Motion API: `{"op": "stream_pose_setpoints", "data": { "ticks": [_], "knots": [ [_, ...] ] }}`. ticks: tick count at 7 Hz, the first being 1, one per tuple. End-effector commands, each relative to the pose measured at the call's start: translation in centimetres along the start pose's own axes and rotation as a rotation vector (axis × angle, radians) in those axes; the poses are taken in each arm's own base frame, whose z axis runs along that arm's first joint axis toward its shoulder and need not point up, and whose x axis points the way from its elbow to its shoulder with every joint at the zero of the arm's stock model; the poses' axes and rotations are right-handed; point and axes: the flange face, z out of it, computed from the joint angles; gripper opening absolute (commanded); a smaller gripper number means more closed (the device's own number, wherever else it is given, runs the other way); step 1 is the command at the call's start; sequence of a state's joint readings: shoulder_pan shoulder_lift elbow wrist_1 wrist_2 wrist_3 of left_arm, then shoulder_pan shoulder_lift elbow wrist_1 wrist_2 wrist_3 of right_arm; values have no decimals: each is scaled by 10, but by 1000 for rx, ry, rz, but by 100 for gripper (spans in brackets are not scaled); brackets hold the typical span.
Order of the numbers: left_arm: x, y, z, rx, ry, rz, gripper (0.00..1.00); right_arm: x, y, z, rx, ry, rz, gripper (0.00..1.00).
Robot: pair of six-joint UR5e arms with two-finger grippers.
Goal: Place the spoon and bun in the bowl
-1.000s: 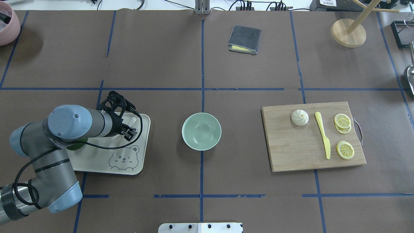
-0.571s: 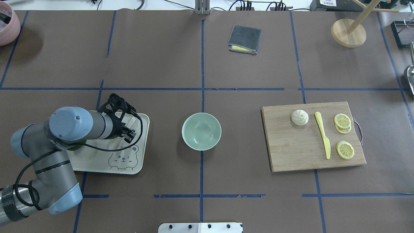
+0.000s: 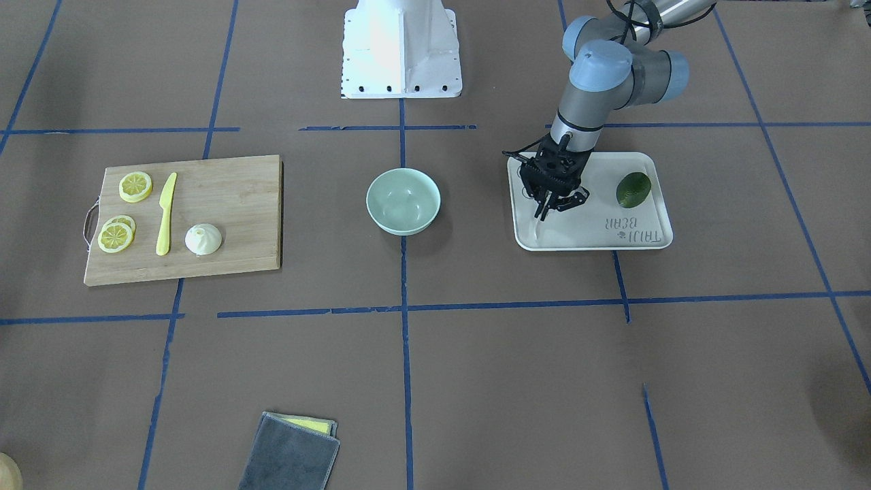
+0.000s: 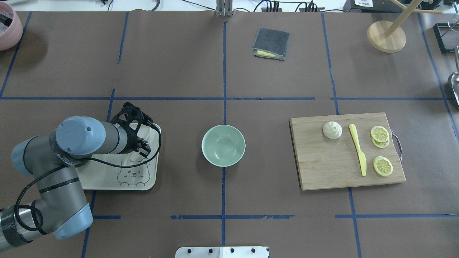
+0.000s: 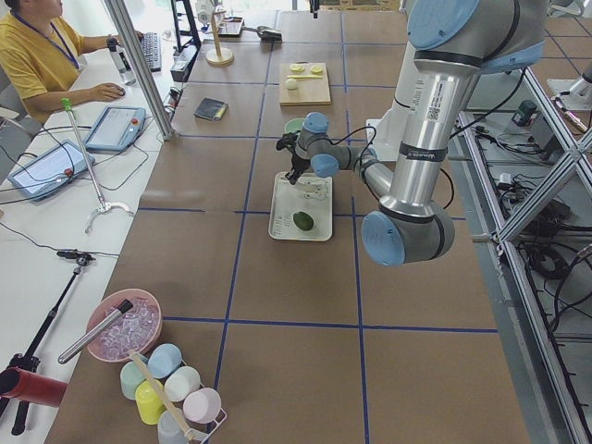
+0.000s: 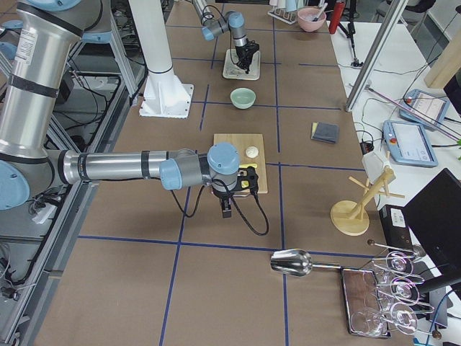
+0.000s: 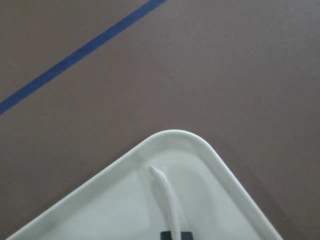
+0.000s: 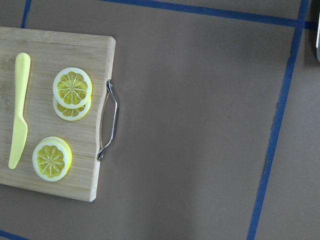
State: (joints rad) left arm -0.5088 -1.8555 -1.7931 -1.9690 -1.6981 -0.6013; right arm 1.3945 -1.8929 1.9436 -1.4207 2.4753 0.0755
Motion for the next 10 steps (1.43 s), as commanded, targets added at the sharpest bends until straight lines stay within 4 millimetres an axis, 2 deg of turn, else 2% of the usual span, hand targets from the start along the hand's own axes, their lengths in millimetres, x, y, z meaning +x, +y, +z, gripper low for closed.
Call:
{"op": "stream_pose_setpoints", "data": {
  "ticks": [1,2,3,4,5,6,8,9,10],
  "knots": [
    [31,-35,-31,40,34,-65,0,-1,0,0,3,-5,-4,100],
    [58,-62,-37,69,74,-208,0,0,3,0,4,-6,-5,100],
    [103,-75,-37,61,132,-426,0,0,3,0,4,-9,-5,100],
    [141,-100,-47,69,202,-624,0,-1,3,0,4,-15,-5,100],
    [160,-121,-56,80,234,-685,0,-1,3,0,3,-15,-4,100],
    [168,-131,-56,107,266,-682,0,-1,3,0,3,-15,-5,100],
    [162,-137,-37,204,269,-679,0,2,4,3,-3,-14,-2,100],
    [161,-137,-37,208,267,-671,0,3,4,4,-4,-14,-1,100],
    [159,-138,-37,225,256,-674,9,2,4,4,-6,-15,0,100]
  ]
}}
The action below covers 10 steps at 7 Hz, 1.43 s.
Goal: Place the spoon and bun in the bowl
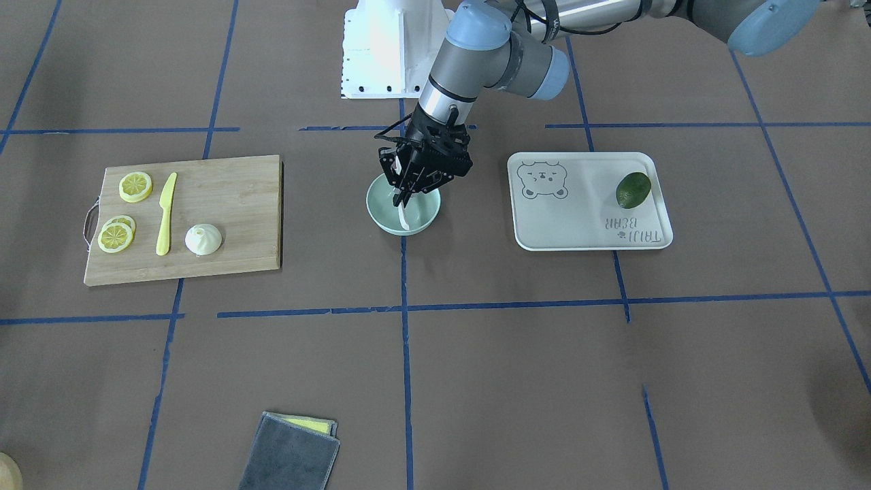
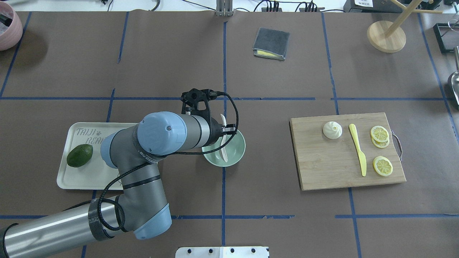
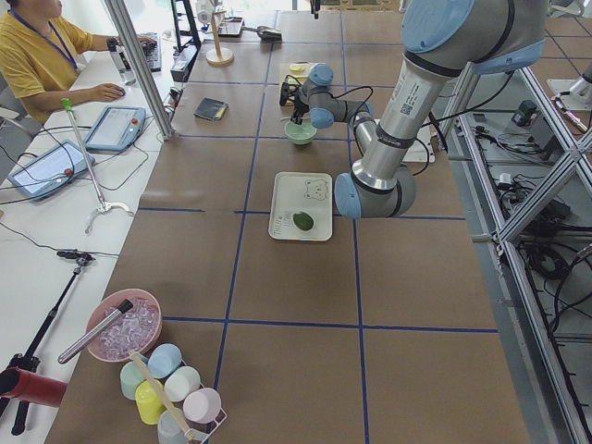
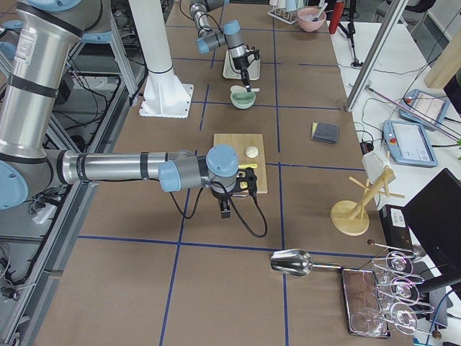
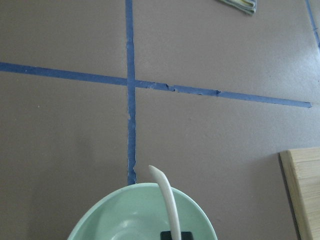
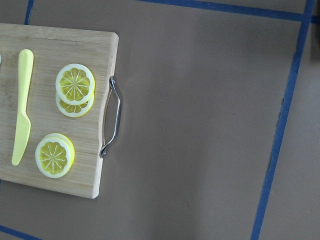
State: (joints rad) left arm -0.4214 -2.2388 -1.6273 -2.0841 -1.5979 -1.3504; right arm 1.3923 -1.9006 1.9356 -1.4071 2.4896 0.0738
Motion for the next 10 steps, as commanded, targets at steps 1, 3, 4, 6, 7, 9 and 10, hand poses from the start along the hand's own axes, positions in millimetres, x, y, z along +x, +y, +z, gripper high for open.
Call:
{"op": "stream_pose_setpoints", "data": {
  "ticks": [1,3,4,6,7,9,10],
  "knots": [
    [-10,-3,9,51,-30,16,99,2,1,3,-6,-2,4,100],
    [-13,-3,7,48,-36,22,100,-10,-4,14,-34,-18,-23,100],
    [-18,-6,3,54,-44,21,100,-21,-11,18,-40,-25,-15,100],
    [-59,-37,-42,18,-91,146,100,-106,-36,56,15,-70,37,100],
    [-69,-52,-80,-15,-109,224,100,-177,-51,99,53,-62,122,100],
    [-128,-68,-132,-51,-159,209,100,-280,-62,165,135,-6,128,100],
    [-128,-69,-131,-50,-161,204,100,-290,-74,169,136,13,154,100]
  ]
}}
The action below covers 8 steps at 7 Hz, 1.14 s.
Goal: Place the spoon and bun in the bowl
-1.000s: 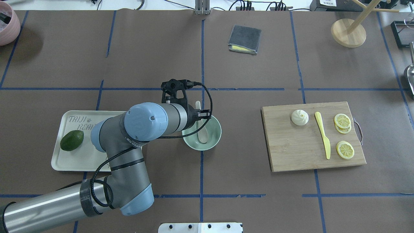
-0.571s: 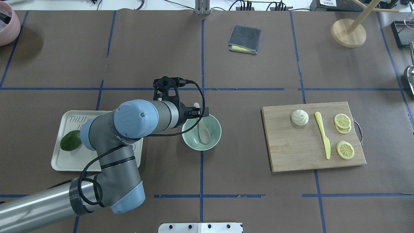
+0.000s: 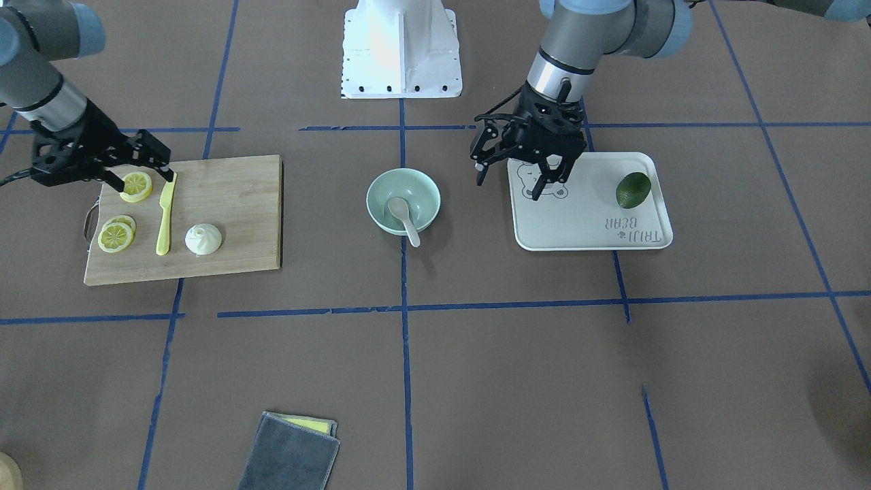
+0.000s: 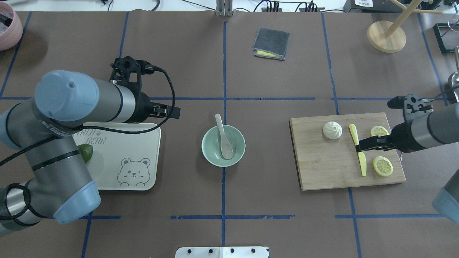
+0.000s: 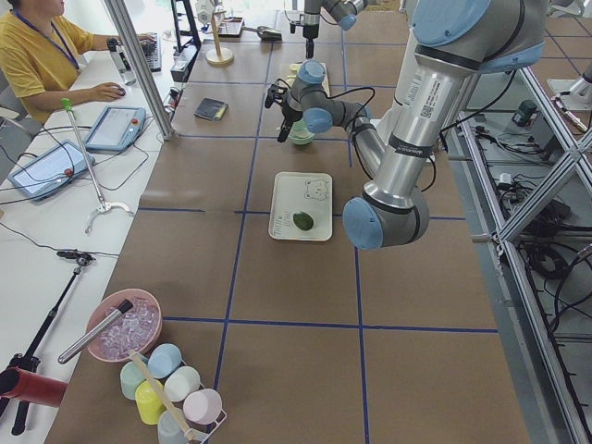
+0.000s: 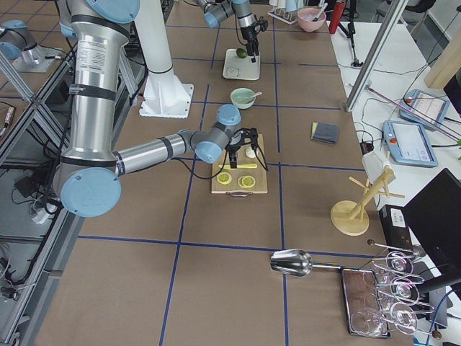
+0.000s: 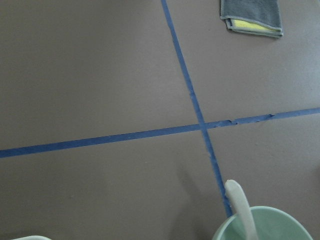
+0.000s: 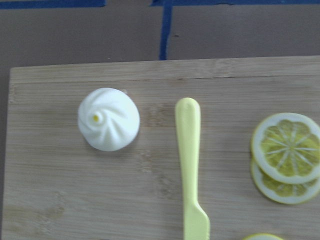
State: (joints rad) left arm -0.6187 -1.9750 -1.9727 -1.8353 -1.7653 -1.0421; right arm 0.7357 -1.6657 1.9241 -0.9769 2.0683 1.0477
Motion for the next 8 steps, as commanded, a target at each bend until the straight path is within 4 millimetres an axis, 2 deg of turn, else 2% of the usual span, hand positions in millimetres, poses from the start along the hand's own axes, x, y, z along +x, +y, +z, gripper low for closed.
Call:
{"op": "stream_pose_setpoints", "data": {
  "ticks": [1,4,6,7,8],
  "knots": [
    [-15,1,-6,-9,-15,-13,100,-45,-18,32,37,17,23,100],
    [-16,1,-3,-12,-21,-19,100,-55,-41,64,88,62,21,100],
    [-16,1,-3,-10,-22,-19,100,-59,-45,69,93,67,19,100],
    [-15,1,-4,-11,-20,-19,100,-60,-45,78,107,89,16,100],
    [-16,1,-3,-12,-21,-19,100,-62,-49,79,144,104,10,93]
  ]
}}
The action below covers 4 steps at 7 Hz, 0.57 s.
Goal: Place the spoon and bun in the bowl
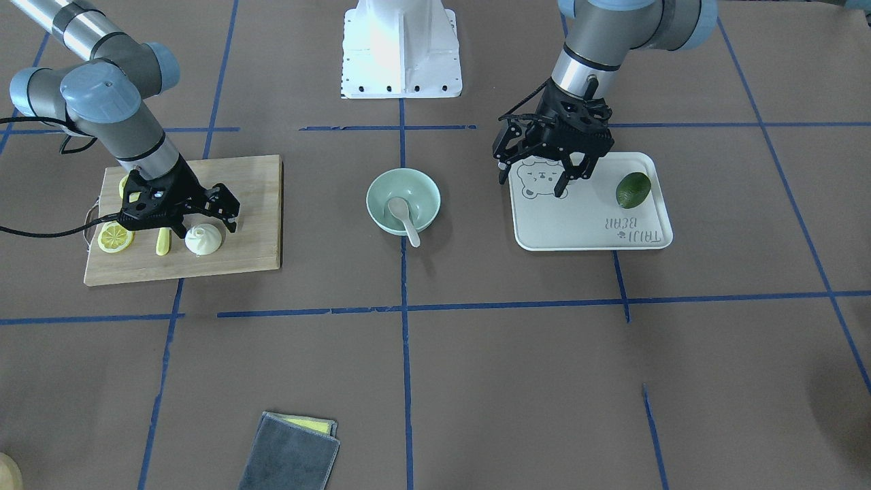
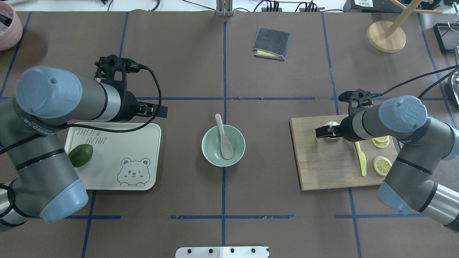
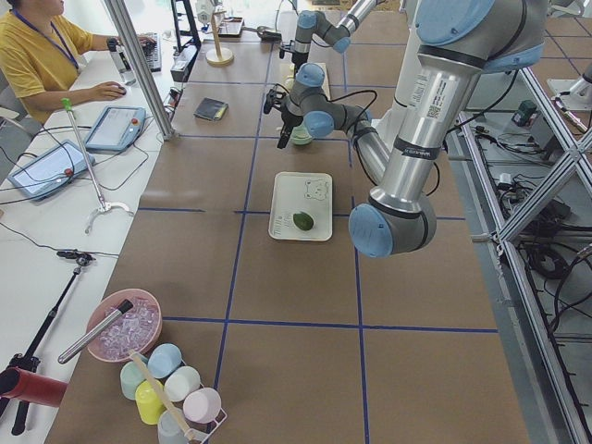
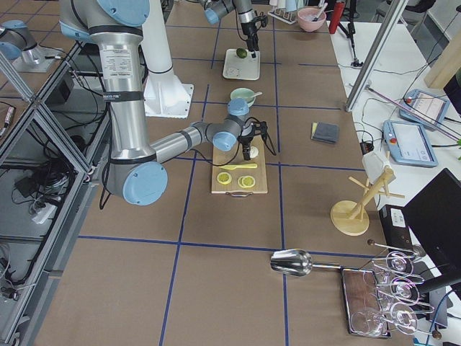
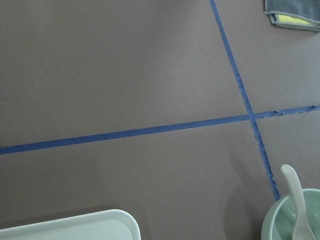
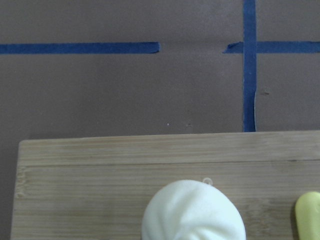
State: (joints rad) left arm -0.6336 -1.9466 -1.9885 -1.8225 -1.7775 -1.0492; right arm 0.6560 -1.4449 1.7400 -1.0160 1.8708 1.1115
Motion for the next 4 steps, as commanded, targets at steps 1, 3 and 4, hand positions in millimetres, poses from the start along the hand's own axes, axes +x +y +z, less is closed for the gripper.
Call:
{"op": "stream_pose_setpoints", "data": {
  "ticks": [1,3,4],
  "knots": [
    [0,0,0,-1,0,0,100,-1,-3,4,35,22,-4,87],
    [0,1,2,-3,-3,1,100,-1,-4,2,39,20,-3,44],
    [2,3,3,-7,-1,-5,100,0,-3,3,37,21,-4,32]
  ]
}}
